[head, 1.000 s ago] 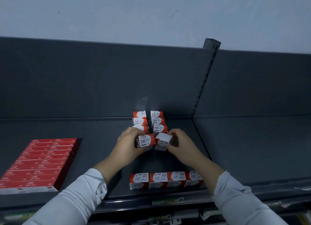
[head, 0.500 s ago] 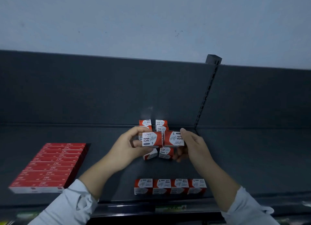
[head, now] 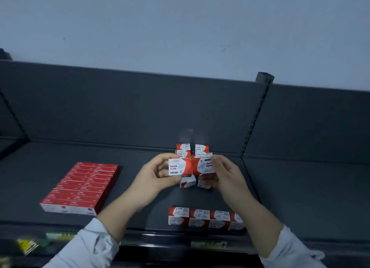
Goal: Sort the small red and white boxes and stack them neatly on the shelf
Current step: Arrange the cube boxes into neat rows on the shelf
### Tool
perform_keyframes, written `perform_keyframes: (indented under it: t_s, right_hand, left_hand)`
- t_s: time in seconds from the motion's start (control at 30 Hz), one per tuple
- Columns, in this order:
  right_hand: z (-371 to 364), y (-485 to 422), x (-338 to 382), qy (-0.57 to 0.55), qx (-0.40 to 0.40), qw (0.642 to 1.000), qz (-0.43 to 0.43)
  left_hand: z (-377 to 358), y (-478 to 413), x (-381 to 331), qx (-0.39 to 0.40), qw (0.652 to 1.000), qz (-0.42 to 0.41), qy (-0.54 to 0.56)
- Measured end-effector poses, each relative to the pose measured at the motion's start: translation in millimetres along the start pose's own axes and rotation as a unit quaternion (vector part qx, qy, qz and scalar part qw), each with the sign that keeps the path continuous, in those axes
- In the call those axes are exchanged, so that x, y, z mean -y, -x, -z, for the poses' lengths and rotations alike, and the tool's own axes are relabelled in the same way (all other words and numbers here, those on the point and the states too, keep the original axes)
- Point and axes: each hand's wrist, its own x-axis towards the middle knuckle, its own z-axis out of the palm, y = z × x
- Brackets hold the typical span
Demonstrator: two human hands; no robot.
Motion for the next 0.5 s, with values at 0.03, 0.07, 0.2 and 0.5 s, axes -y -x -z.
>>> perform_keyframes:
  t_s: [0.03,0.07,0.2,0.5]
  right_hand:
    - [-1.8,0.2,0.4,0.002,-0.003,1.0,0.007]
    - [-3.6,-0.2,0.5,0.012,-0.011,1.0,0.013]
    - [-5.6,-1.1,-0.5,0.074,-0.049,0.996,0.004]
    - [10.4,5.1,13.6,0.162,0.037,0.986,-0.008]
  left_hand:
    - [-0.5,1.7,-0.7,-0.003,1.0,0.0,-0.004]
    - [-0.6,3.6,-1.3,0.001,1.0,0.001,-0.011]
    - [-2.1,11.8,-4.0,0.041,0.998,0.013,-0.041]
    - [0.5,16.4,-13.9,0.009,0.999,0.015,-0.039]
